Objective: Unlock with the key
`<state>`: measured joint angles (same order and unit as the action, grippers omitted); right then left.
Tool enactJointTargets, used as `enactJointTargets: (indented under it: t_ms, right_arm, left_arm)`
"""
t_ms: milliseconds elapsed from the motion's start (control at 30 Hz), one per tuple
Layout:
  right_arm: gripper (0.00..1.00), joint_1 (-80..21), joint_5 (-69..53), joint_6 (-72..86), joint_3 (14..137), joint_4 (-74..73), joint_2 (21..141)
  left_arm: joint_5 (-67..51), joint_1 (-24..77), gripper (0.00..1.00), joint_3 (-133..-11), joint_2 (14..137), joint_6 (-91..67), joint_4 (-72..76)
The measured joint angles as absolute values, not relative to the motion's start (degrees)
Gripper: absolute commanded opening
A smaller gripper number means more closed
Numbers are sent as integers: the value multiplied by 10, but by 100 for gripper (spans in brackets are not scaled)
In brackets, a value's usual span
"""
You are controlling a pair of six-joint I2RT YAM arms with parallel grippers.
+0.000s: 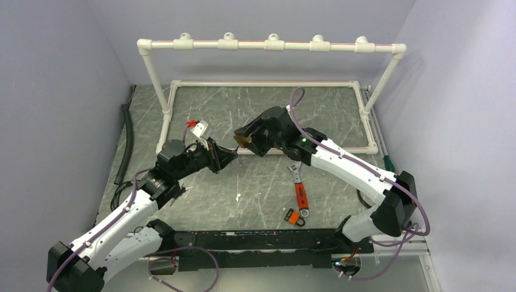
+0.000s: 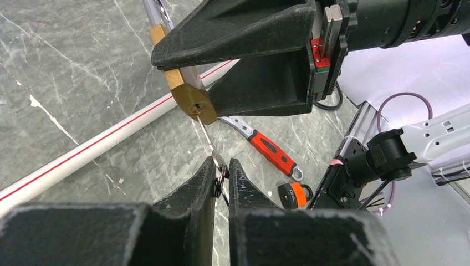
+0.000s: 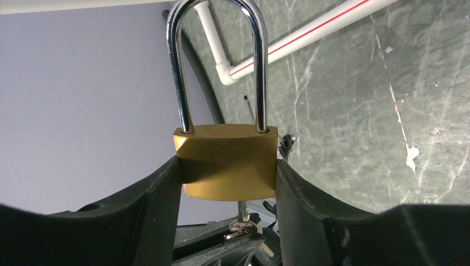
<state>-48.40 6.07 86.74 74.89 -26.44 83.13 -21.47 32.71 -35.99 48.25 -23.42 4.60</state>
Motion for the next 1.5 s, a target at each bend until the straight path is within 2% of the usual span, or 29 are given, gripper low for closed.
enactJointTargets:
  t_ms: [1500]
  right_arm:
    - [0, -508, 102, 857, 748, -265, 831]
  left_arm:
    - [-188, 327, 0, -358, 486, -234, 63]
